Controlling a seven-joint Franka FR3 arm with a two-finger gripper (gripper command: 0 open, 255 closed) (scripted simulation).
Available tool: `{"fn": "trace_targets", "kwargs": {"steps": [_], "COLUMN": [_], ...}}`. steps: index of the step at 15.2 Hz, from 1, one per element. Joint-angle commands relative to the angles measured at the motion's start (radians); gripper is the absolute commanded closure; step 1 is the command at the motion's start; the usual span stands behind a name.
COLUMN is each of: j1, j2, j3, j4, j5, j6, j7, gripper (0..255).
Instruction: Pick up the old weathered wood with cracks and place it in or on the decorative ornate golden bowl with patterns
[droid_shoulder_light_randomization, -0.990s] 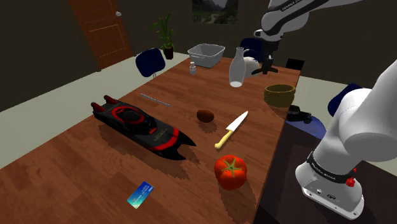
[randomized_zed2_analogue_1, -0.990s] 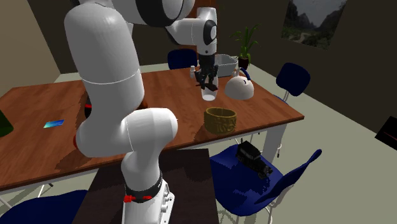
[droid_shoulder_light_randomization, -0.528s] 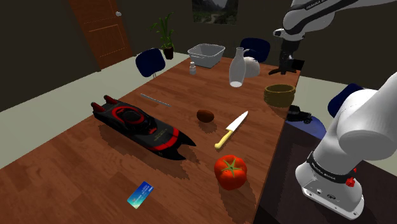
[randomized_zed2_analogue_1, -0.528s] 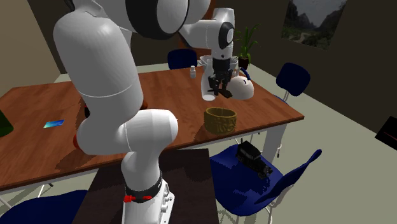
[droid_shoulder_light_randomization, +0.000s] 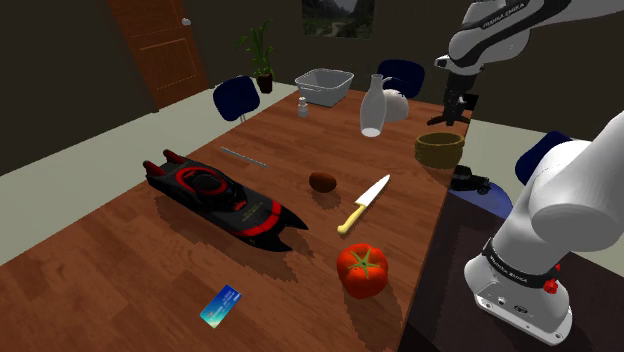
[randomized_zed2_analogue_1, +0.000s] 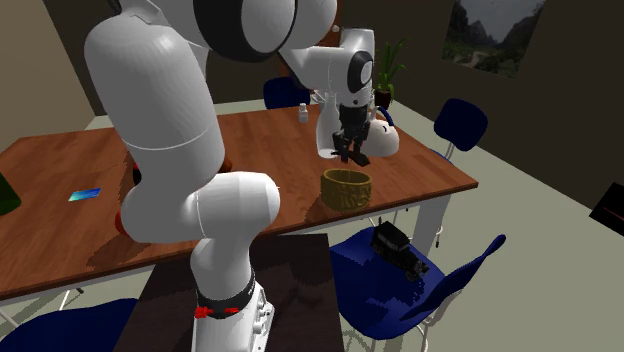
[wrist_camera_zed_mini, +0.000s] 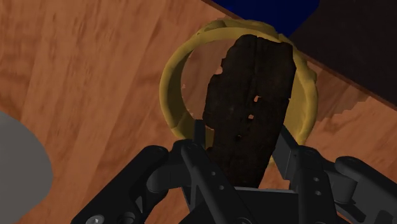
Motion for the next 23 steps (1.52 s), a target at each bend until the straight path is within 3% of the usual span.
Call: {"fn": "trace_targets", "kwargs": {"steps": [1,7,15,16,21,23], "j1": [0.004,0.031,0.031,0.031,0.031,0.010], "j2": [0.017,0.094,0.094,0.094,0.094,0.029], "j3": [-0.012,-0.056,-0.056,-0.056,-0.056,-0.021], "j4": [-0.018,-0.060,-0.060,-0.060,-0.060,-0.031], "j5": [0.006,0.054,0.054,0.054,0.054,0.011], "j6": [0.033,0.139,0.139,0.139,0.139,0.057], "j7": [-0.006,-0.044,-0.044,-0.044,-0.044,-0.009], "gripper": [255,255,255,0,0,0]}}
